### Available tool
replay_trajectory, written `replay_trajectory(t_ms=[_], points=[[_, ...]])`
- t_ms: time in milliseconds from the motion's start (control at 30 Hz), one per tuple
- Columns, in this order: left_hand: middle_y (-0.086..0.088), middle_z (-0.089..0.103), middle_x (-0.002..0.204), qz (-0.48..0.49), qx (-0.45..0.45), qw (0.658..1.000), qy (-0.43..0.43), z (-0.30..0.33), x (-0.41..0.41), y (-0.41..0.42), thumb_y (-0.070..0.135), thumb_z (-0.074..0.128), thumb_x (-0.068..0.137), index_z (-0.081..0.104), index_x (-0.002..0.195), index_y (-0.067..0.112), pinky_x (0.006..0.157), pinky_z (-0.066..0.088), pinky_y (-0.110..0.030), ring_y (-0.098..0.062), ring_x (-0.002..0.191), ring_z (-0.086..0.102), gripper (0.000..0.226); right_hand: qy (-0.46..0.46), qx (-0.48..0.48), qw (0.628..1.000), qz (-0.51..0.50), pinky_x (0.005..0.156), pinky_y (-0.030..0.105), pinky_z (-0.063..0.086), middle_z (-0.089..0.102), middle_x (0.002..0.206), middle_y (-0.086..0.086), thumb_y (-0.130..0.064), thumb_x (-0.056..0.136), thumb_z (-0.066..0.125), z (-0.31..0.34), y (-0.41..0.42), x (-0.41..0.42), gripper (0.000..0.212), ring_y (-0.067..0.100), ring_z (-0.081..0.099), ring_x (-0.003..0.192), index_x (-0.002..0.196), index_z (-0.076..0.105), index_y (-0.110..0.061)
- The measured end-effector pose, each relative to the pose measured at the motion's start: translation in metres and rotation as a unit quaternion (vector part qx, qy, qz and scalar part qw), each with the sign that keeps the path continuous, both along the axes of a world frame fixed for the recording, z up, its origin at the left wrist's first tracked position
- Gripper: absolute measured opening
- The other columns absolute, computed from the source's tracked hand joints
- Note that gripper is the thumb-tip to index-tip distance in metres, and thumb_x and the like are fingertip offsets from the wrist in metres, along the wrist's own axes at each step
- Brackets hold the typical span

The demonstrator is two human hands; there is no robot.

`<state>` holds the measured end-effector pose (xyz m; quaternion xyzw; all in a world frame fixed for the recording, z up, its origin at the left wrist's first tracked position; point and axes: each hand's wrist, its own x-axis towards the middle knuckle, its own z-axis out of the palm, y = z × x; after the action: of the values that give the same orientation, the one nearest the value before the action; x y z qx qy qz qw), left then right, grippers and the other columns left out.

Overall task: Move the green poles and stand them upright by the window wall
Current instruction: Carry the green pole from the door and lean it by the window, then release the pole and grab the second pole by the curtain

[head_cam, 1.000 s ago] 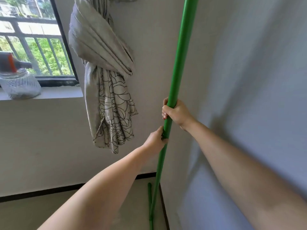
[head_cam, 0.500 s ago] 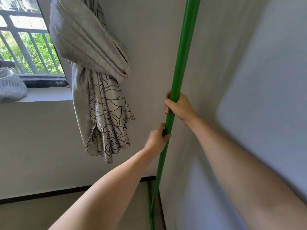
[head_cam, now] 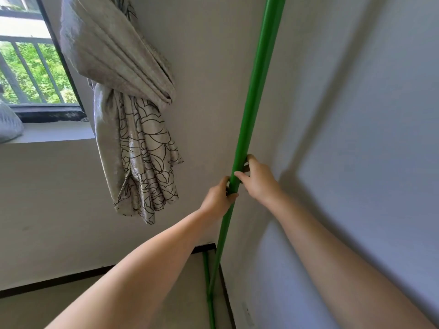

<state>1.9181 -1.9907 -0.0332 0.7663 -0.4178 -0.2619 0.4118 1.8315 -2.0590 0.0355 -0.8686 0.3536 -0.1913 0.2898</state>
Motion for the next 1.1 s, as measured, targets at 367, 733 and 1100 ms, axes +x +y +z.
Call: replay_trajectory(t_ms=[367,733,1100], points=[[-0.012,0.063,0.114,0.037,-0.013,0.999,0.009,-0.006,0.000,-0.028,0.016,0.051,0.089,0.049,0.121,0.012,0.070,0.049,-0.033,-0.020,0.084,0.058,0.032,-0.002,0.038,0.999,-0.008,0.081,0.044,0.055,0.063,0.105,0.013,-0.017,0.087,0.056,0.017,-0.030,0.010,0.030,0.031,0.064,0.090,0.114,0.049,-0.008],[-0.011,0.062,0.118,-0.009,0.014,1.000,-0.005,-0.013,-0.011,-0.015,0.019,0.052,0.089,0.043,0.127,0.016,0.075,0.053,-0.033,-0.024,0.094,0.063,0.039,-0.032,0.046,0.998,-0.013,0.082,0.043,0.055,0.062,0.111,0.009,-0.021,0.088,0.055,-0.002,-0.015,-0.017,0.031,0.022,0.062,0.087,0.117,0.048,-0.012],[-0.009,0.057,0.127,-0.050,-0.047,0.998,0.009,0.004,-0.010,0.074,0.021,0.053,0.089,0.031,0.136,0.024,0.096,0.046,-0.027,-0.017,0.116,0.054,0.052,-0.080,0.068,0.994,-0.018,0.105,0.041,0.040,0.045,0.140,0.006,-0.036,0.082,0.061,-0.024,0.046,-0.055,0.067,0.020,0.045,0.127,0.139,0.028,-0.021]])
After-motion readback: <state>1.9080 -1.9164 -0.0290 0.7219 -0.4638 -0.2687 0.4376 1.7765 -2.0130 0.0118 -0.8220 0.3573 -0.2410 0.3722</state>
